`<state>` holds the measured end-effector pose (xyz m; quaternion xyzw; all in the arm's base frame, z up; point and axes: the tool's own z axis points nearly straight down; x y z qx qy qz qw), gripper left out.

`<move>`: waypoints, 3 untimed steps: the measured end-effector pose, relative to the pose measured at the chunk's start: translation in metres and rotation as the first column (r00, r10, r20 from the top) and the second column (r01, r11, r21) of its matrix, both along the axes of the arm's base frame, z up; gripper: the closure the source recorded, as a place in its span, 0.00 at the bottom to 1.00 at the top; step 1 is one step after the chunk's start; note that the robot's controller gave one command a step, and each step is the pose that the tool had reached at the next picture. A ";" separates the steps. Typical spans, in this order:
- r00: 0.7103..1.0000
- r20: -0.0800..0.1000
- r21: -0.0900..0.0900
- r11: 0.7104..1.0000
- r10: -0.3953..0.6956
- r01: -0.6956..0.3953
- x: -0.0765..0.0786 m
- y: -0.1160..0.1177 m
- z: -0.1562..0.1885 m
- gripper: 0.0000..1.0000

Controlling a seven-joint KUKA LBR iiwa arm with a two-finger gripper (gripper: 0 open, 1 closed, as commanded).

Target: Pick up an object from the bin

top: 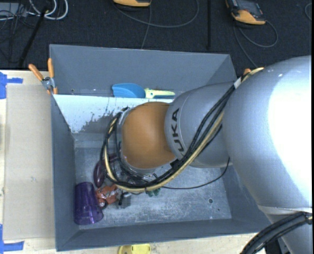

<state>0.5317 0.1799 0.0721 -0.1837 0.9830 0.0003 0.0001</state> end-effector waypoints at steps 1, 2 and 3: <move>0.960 0.003 0.000 0.960 0.281 -0.281 -0.009 0.030 -0.002 1.00; 0.961 0.003 0.000 0.961 0.278 -0.278 -0.009 0.030 -0.002 1.00; 0.961 0.003 0.000 0.961 0.277 -0.277 -0.009 0.030 -0.002 1.00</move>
Offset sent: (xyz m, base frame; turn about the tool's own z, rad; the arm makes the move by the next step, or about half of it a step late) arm 0.0000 0.0000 0.0000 0.0000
